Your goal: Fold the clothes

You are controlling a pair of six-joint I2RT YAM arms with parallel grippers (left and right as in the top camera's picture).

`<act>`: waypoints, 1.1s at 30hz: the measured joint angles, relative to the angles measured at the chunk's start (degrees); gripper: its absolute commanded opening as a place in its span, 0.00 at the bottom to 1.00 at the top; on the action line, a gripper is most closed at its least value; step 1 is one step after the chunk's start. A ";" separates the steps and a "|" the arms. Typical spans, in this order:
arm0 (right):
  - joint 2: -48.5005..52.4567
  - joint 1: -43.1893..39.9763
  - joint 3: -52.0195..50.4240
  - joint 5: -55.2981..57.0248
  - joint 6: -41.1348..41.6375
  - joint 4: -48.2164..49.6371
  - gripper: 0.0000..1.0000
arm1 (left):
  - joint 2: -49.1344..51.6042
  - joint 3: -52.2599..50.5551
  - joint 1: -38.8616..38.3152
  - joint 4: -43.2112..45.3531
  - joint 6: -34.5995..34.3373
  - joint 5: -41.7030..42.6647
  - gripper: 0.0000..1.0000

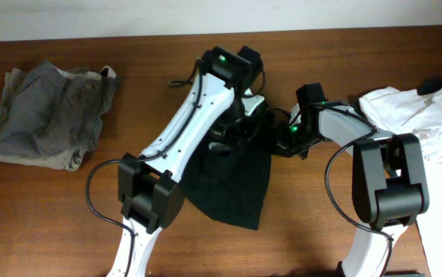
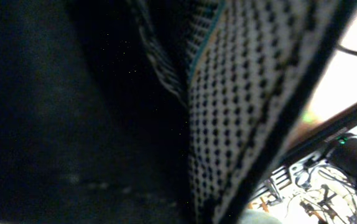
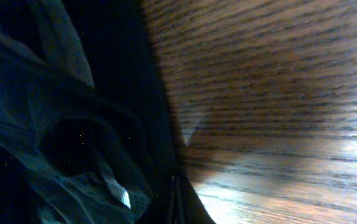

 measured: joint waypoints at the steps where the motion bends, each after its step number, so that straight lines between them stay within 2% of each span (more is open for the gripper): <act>1: 0.00 0.00 0.00 -0.02 -0.04 0.00 0.04 | 0.00 -1.11 -0.35 0.28 -0.46 -0.52 0.41; 3: 0.00 0.00 0.00 -0.02 0.00 -0.02 0.04 | 0.00 -3.93 -0.31 1.01 -1.22 -0.98 0.55; 6: 0.00 0.00 0.00 -0.02 0.00 -0.26 0.06 | 0.00 -4.22 -0.26 1.03 -1.64 -0.63 0.56; 11: 0.04 -1.16 0.52 0.02 -0.87 -4.50 0.16 | 0.00 -4.17 1.46 -0.37 -1.42 -0.79 0.54; 15: -2.05 -8.81 1.55 4.04 -7.08 -14.58 0.30 | -0.24 -4.04 11.80 -0.28 0.09 -4.24 0.41; 17: -6.99 -10.58 1.64 3.08 -12.63 -16.94 0.33 | -0.48 -4.04 17.05 -0.24 1.53 -4.96 0.41; 19: -17.16 -6.69 3.02 -1.53 -19.74 -20.52 0.33 | -1.01 -4.04 23.08 -0.26 6.32 -3.34 0.41; 22: -19.19 2.69 3.21 -3.30 -21.99 -20.76 0.33 | -1.79 -5.81 22.93 0.96 11.37 1.68 0.37; 23: -18.75 6.40 3.21 -3.54 -22.16 -19.78 0.33 | -2.36 -8.24 22.73 2.40 12.92 2.82 0.31; 25: -15.85 15.10 3.23 -1.31 -20.09 -16.28 0.33 | -2.73 -15.47 22.53 6.97 15.54 4.39 0.30; 27: -11.21 18.93 3.26 -0.35 -18.73 -16.20 0.23 | -3.37 -24.92 22.58 13.60 16.17 5.64 0.30; 29: -4.66 22.21 3.23 0.72 -17.05 -23.21 0.14 | -3.06 -33.99 22.58 18.23 16.68 7.19 0.29; 31: -1.57 22.60 2.99 3.52 -14.14 -29.70 0.14 | -3.04 -38.45 22.58 20.31 17.20 8.02 0.27; 33: -1.86 22.38 2.95 7.82 -11.80 -30.69 0.14 | -3.04 -40.00 22.58 20.46 17.94 8.37 0.27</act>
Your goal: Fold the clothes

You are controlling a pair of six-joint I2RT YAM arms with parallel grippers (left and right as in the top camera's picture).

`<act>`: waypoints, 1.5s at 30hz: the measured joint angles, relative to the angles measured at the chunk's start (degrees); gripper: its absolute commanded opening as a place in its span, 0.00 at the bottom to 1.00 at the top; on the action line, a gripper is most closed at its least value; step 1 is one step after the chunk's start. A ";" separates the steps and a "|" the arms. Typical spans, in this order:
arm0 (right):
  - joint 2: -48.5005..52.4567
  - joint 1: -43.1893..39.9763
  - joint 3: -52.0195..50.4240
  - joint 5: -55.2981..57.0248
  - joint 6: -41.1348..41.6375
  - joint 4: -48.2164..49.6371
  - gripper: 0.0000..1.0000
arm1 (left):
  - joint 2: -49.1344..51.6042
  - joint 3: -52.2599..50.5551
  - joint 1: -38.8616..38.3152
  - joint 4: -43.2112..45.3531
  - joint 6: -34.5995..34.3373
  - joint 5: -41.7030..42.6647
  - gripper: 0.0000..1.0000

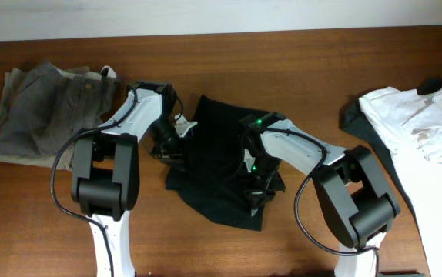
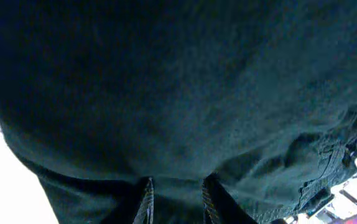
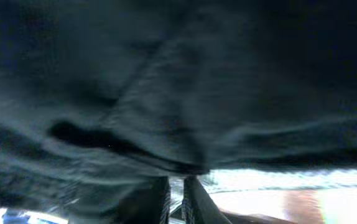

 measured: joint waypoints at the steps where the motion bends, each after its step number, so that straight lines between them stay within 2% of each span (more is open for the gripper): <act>1: -0.61 -0.33 0.02 1.81 0.59 0.09 0.13 | 0.00 -0.07 0.04 0.02 0.22 0.02 0.27; 4: -8.33 -3.96 4.02 6.62 1.27 2.75 0.14 | 0.00 0.61 0.48 -2.49 0.44 0.02 0.29; 6: -13.81 -7.21 7.56 7.74 1.27 8.63 0.15 | -0.02 3.26 0.61 -6.03 0.46 0.00 0.33; 10: -12.00 -9.27 7.37 8.37 2.03 20.81 0.14 | -1.40 6.12 0.22 -5.53 0.63 -0.04 0.33; 13: -5.20 -9.51 7.08 9.22 4.72 18.23 0.14 | -1.40 4.98 -0.90 -2.32 0.66 -1.36 0.33; 15: -0.81 -10.29 6.73 11.56 8.72 14.14 0.07 | -1.51 1.77 -1.77 -0.37 0.66 -2.25 0.32; 18: 3.78 -14.69 6.58 13.25 12.70 12.98 0.06 | -1.64 -2.60 -1.92 1.57 0.66 -3.08 0.31; 21: 3.98 -19.45 6.67 12.04 12.28 12.41 0.06 | -2.14 -3.50 -1.84 0.63 0.68 -5.64 0.31; 24: 3.39 -21.31 6.80 11.37 7.28 10.36 0.11 | -2.21 -2.51 -0.79 -3.50 0.63 -7.34 0.32; 28: -6.34 -20.17 6.82 7.91 -1.07 6.38 0.11 | -3.74 4.22 2.23 -6.73 0.44 -6.38 0.55; 30: -12.07 -17.75 7.56 6.78 -2.69 5.20 0.11 | -5.51 6.86 3.19 -4.26 0.52 -3.85 0.71; 31: -13.18 -15.54 7.72 4.44 -2.60 3.93 0.11 | -5.73 7.32 3.23 -2.64 0.72 -3.21 0.83; 33: -13.05 -14.38 7.52 3.45 -1.38 4.15 0.11 | -5.81 7.06 3.17 3.30 0.72 -0.94 0.85; 35: -12.98 -10.67 4.61 2.45 3.23 6.95 0.12 | -5.40 6.91 3.17 9.44 0.37 3.08 0.86; 39: -11.52 -5.51 -2.97 1.22 11.63 14.05 0.12 | 0.24 6.91 3.10 10.97 -0.09 7.15 0.86; 43: -9.05 -5.01 -6.86 -0.37 16.22 18.01 0.12 | 3.98 7.15 2.14 9.92 -0.96 10.69 0.84; 45: -8.59 -5.01 -7.08 -0.79 17.29 18.34 0.12 | 4.66 7.48 0.17 8.90 -1.66 12.09 0.62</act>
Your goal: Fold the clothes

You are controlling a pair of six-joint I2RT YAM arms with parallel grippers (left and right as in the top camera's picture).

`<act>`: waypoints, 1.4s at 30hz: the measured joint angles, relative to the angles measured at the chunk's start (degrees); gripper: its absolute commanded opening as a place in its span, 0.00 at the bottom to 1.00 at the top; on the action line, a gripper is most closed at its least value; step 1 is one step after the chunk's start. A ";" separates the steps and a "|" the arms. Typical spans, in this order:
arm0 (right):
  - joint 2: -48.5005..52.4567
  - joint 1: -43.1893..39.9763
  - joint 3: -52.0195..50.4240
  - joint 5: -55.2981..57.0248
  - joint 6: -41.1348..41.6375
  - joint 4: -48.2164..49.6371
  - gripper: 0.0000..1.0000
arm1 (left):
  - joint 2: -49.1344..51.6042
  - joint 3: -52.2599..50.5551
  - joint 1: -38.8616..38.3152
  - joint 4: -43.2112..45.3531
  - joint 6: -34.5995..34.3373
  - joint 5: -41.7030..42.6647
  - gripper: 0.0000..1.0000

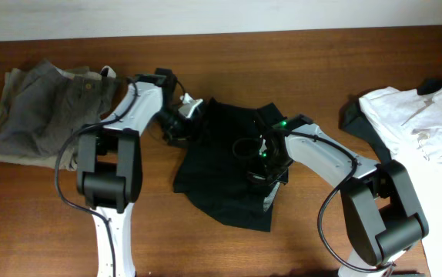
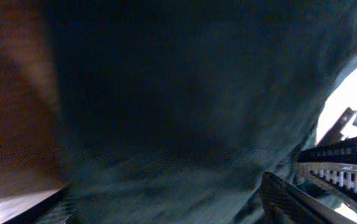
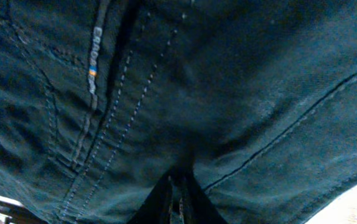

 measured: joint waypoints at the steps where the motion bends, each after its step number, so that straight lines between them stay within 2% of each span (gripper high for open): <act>1: 0.00 0.00 0.00 -0.04 0.31 0.17 0.12 | 0.28 0.13 -1.20 -0.13 -0.39 -0.09 0.47; 3: 0.00 0.00 0.00 -0.17 0.48 0.15 0.11 | 1.51 0.33 -2.86 -0.81 -0.72 0.35 0.26; 5: 0.02 0.00 -0.02 -0.26 0.50 0.17 0.11 | 3.10 0.35 -4.79 -1.25 -1.03 1.27 0.00; 11: 0.02 -0.02 -0.02 -0.44 0.42 -0.48 0.07 | 5.03 0.28 -4.66 -1.14 -0.44 6.25 0.00; 13: 0.00 -0.37 0.15 -0.50 -1.16 -3.72 0.07 | 5.73 1.20 -3.10 -3.39 -0.13 7.91 0.00; 16: -2.05 -1.97 2.29 -0.42 -7.10 -10.75 0.13 | 7.23 11.10 2.01 -7.56 -0.20 10.60 0.00; 18: -6.88 -2.38 5.62 -0.37 -10.16 -13.29 0.14 | 7.56 23.41 7.10 -6.91 -2.51 11.96 0.00; 21: -16.04 -2.38 11.45 -0.44 -12.22 -12.68 0.15 | 7.58 40.19 14.53 3.23 -11.10 12.79 0.00; 23: -17.33 -2.38 12.22 -0.42 -12.13 -12.57 0.15 | 7.58 43.93 19.52 10.67 -18.14 12.92 0.00; 25: -16.76 -2.38 12.22 -0.42 -12.00 -12.59 0.15 | 7.58 44.11 25.03 11.61 -23.52 10.71 0.00; 28: -16.72 -2.38 12.22 -0.42 -11.96 -12.61 0.15 | 7.61 44.06 32.17 10.40 -27.17 7.04 0.00; 35: -16.72 -2.38 12.22 -0.39 -11.98 -12.37 0.15 | 7.61 44.06 41.48 11.69 -24.24 5.84 0.00; 40: -16.72 -2.38 12.22 -0.42 -11.74 -12.41 0.15 | 7.61 44.35 42.91 21.79 -22.93 8.20 0.00; 42: -16.72 -2.38 12.22 -0.42 -11.52 -12.44 0.15 | 7.63 45.44 43.80 23.10 -22.73 8.68 0.00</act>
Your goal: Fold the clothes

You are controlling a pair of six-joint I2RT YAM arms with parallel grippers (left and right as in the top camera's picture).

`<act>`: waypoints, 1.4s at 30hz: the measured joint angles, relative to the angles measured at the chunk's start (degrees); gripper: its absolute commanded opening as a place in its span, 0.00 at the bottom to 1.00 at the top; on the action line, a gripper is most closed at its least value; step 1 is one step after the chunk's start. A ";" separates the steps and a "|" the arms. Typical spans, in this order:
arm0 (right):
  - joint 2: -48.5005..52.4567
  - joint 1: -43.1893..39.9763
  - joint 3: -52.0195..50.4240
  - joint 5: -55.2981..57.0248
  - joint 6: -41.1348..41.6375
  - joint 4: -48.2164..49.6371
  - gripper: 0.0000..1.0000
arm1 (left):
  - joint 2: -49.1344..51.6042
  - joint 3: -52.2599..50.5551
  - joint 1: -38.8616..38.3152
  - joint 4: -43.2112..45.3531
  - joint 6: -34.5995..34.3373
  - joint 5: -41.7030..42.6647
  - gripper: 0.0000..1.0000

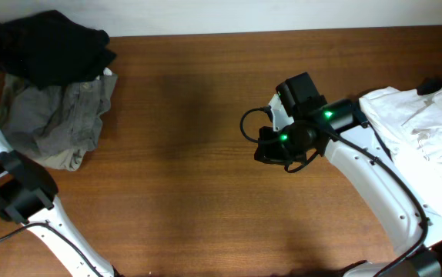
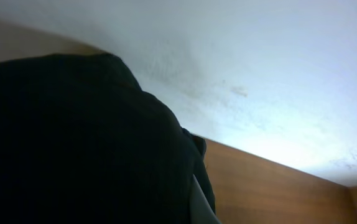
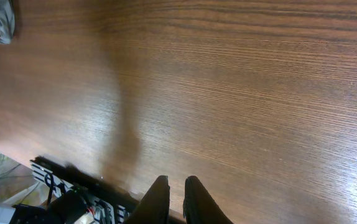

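Note:
A bunched black garment [image 1: 51, 42] sits at the table's far left corner, on the back of a crumpled grey garment [image 1: 59, 123]. In the left wrist view the black garment [image 2: 73, 143] fills the lower left right up to the camera and hides the left gripper's jaws, with the wall behind it. The left arm runs along the overhead view's left edge. My right gripper [image 1: 266, 150] hangs over bare wood at mid-table. Its fingers [image 3: 194, 193] stand close together with nothing between them.
A white shirt [image 1: 421, 123] lies spread at the right edge, with a dark cloth [image 1: 434, 81] showing behind it. The wooden table [image 1: 190, 192] stretches bare between the left pile and the right arm. A grey cloth corner shows in the right wrist view.
The black garment has gone from mid-table to the far left corner, onto the grey pile. The left arm has swung far left with it. The right gripper has left the cloth.
Both grippers were at the black garment's far edge in mid-table. Then the left was at its left side and the right at its lower right, the cloth more compact. It stayed so, and now it lies bunched on the grey garment.

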 measured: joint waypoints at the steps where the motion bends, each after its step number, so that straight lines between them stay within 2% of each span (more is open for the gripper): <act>1: 0.00 0.00 0.00 0.00 0.02 -0.07 0.15 | 0.00 1.05 0.44 -0.17 0.13 0.22 0.00; 5: 0.00 0.00 0.00 0.00 0.02 -0.39 0.15 | 0.00 3.41 1.57 -8.83 4.07 -0.98 0.00; 9: 0.00 0.00 0.00 0.00 0.02 -0.74 0.15 | 0.02 4.90 1.75 -10.01 6.80 -2.60 0.00; 14: 0.00 0.00 0.00 0.00 0.04 -0.83 0.15 | 0.02 10.05 1.92 2.86 6.08 -2.62 0.00; 17: 0.00 0.00 0.00 0.00 0.04 -0.83 0.15 | 0.02 10.10 1.03 4.13 5.27 -2.38 0.00; 20: 0.00 0.00 0.00 1.84 0.02 -0.83 0.15 | 0.02 10.12 -1.25 3.17 4.50 3.04 0.00; 24: 0.00 -1.53 0.00 6.62 0.00 -0.83 0.16 | 0.00 10.16 -8.66 -0.90 2.89 15.82 0.00; 28: 0.00 -6.84 0.00 8.24 -0.72 0.13 0.16 | -0.33 10.27 -18.99 -9.35 4.35 19.26 0.00; 30: 0.00 -8.02 0.00 8.24 -2.03 0.68 0.19 | -1.77 10.27 -23.98 -20.61 8.87 15.04 0.00; 34: 0.00 -10.10 0.00 10.29 -1.70 0.57 0.20 | -7.34 10.47 -35.45 -40.35 19.23 -4.42 0.00; 38: 0.00 -16.96 0.00 11.69 -0.44 0.24 0.20 | -8.33 10.58 -47.06 -46.27 23.15 -17.99 0.00; 42: 0.00 -19.67 0.00 11.63 -0.72 -0.50 0.20 | -9.55 10.58 -52.06 -50.23 23.76 -25.18 0.00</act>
